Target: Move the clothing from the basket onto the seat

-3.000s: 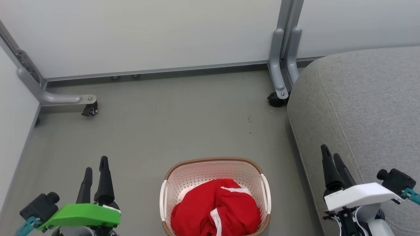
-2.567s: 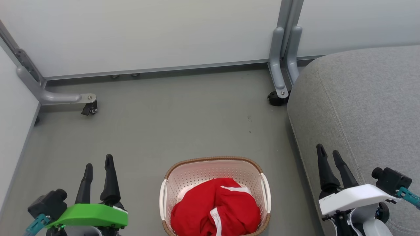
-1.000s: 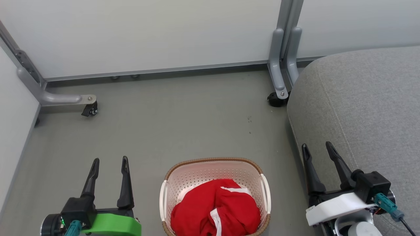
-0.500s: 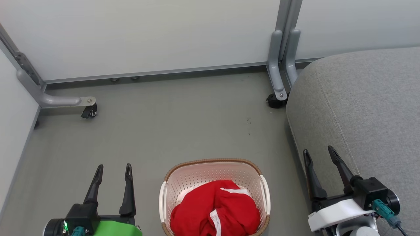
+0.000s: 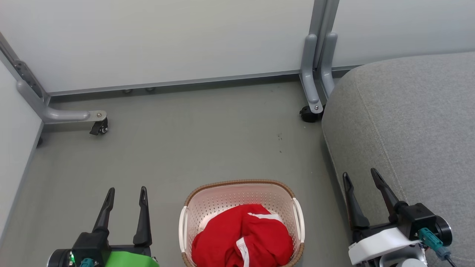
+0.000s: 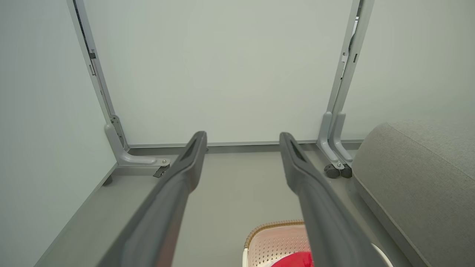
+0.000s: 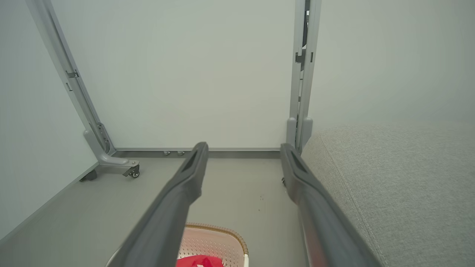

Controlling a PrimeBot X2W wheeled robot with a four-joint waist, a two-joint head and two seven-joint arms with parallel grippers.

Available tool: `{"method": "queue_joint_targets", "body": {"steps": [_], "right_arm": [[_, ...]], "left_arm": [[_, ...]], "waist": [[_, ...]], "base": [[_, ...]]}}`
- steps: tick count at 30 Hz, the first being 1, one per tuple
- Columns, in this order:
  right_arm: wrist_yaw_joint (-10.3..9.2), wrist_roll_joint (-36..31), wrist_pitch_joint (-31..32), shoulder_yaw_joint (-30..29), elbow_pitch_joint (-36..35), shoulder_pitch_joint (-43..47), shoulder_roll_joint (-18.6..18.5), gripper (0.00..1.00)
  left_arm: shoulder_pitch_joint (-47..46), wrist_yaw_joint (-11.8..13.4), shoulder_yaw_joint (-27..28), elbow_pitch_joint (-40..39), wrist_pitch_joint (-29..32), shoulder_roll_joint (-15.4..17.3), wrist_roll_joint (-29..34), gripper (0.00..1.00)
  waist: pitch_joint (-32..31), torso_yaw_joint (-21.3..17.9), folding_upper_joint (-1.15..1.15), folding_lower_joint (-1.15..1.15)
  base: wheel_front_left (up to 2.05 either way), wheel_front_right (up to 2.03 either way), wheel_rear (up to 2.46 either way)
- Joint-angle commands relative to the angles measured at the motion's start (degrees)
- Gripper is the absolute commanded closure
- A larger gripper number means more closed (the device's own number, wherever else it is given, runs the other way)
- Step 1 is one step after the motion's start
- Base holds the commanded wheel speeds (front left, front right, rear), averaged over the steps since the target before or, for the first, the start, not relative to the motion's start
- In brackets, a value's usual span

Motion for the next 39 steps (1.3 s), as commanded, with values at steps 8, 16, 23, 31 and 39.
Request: {"method": "queue_joint_targets", "body": {"steps": [8, 16, 23, 31, 39], "right_arm": [[0.0, 0.39, -0.2, 0.12, 0.63, 0.62, -0.26, 0.0], [0.0, 0.62, -0.2, 0.09, 0.76, 0.64, -0.26, 0.0], [0.0, 0.97, -0.2, 0.14, 1.0, 0.6, -0.26, 0.0], [0.0, 1.21, -0.2, -0.22, 1.24, 0.54, -0.26, 0.0], [0.0, 1.54, -0.2, -0.88, 1.27, 0.16, -0.26, 0.0]], "left_arm": [[0.67, 0.02, 0.15, 0.58, -0.05, 0.29, -0.85, 0.0], [0.89, 0.48, 0.18, 0.86, -0.06, 0.29, -0.67, 0.0], [0.91, 0.8, 0.08, 1.05, -0.05, 0.29, -0.52, 0.0], [0.79, 1.09, -0.07, 1.13, -0.05, 0.29, -0.32, 0.0], [0.05, 1.36, -0.63, 1.95, -0.05, 0.28, -0.05, 0.0]], "waist": [[-0.18, 0.22, 0.0, 0.0], [-0.33, 0.41, 0.0, 0.0], [-0.42, 0.43, 0.0, 0.0], [-0.37, 0.4, 0.0, 0.0], [0.6, 0.32, 0.0, 0.0]], "base": [[0.0, 0.0, 0.0], [0.0, 0.0, 0.0], [0.0, 0.0, 0.0], [0.0, 0.0, 0.0], [0.0, 0.0, 0.0]]}}
